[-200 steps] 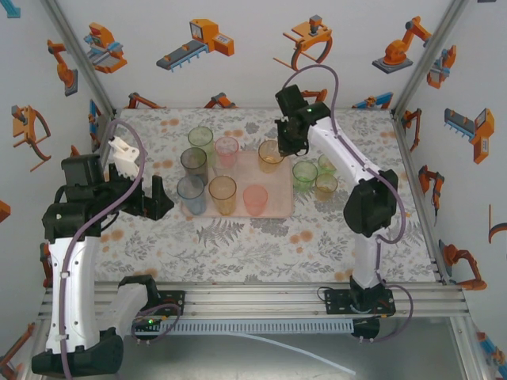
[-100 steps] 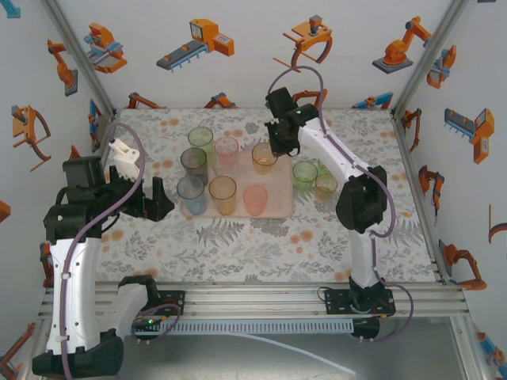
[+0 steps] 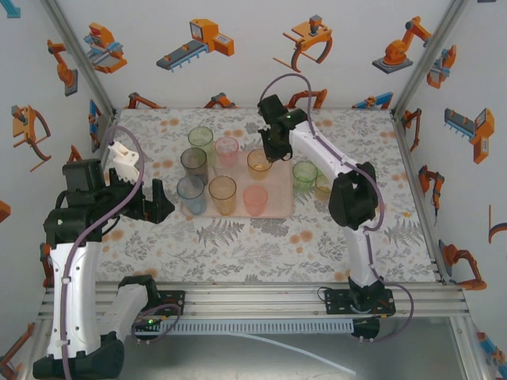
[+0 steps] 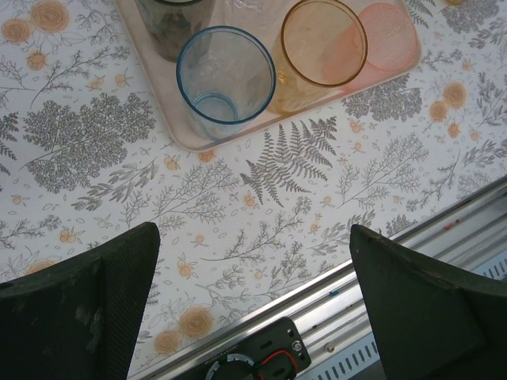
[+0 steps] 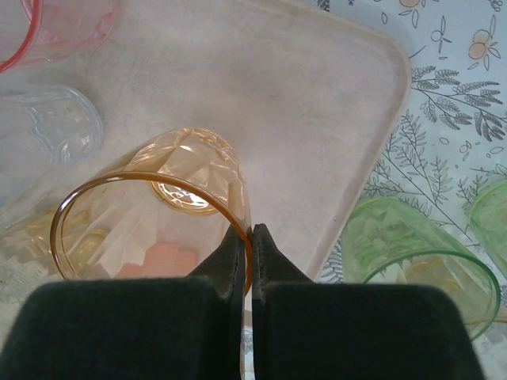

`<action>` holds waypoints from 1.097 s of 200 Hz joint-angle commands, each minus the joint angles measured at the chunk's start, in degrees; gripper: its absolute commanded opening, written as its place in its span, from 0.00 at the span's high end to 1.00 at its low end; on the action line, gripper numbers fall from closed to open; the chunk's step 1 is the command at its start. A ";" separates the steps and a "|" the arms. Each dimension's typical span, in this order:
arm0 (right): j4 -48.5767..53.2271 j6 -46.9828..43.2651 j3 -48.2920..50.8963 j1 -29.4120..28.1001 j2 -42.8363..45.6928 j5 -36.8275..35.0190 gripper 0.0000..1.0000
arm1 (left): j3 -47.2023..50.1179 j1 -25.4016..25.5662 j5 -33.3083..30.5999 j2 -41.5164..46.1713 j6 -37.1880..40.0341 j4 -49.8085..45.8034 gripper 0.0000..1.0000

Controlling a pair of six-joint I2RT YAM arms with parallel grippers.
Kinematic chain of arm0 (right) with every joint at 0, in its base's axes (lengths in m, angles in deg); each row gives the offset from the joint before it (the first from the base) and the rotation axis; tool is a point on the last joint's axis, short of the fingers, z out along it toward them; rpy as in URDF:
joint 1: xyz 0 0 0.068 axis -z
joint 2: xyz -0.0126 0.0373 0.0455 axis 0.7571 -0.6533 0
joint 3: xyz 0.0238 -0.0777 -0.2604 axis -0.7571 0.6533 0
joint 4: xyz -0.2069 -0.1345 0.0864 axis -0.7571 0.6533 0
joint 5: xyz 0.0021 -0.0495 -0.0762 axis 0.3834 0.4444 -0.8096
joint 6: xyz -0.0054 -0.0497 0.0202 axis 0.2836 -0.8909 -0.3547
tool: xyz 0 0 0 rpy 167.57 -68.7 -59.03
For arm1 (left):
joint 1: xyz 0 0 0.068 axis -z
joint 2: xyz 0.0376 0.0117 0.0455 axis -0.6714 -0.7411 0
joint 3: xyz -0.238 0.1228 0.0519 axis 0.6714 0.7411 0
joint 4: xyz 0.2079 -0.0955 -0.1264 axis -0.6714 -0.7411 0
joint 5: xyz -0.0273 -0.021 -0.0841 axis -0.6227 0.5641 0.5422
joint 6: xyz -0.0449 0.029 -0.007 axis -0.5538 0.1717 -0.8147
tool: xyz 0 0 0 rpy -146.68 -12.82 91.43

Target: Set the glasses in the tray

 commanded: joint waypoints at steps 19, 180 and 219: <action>-1.08 -0.51 -2.17 -0.64 -1.90 -0.33 1.00 | 0.82 -0.04 1.21 0.64 -0.63 0.86 0.03; -2.18 0.37 -1.10 -1.56 -4.05 -0.86 0.99 | 1.60 -0.49 2.09 1.71 -1.15 1.37 0.03; -2.08 0.34 -0.67 -1.56 -4.04 -0.82 0.98 | 1.53 -0.57 2.28 1.66 -1.11 1.44 0.03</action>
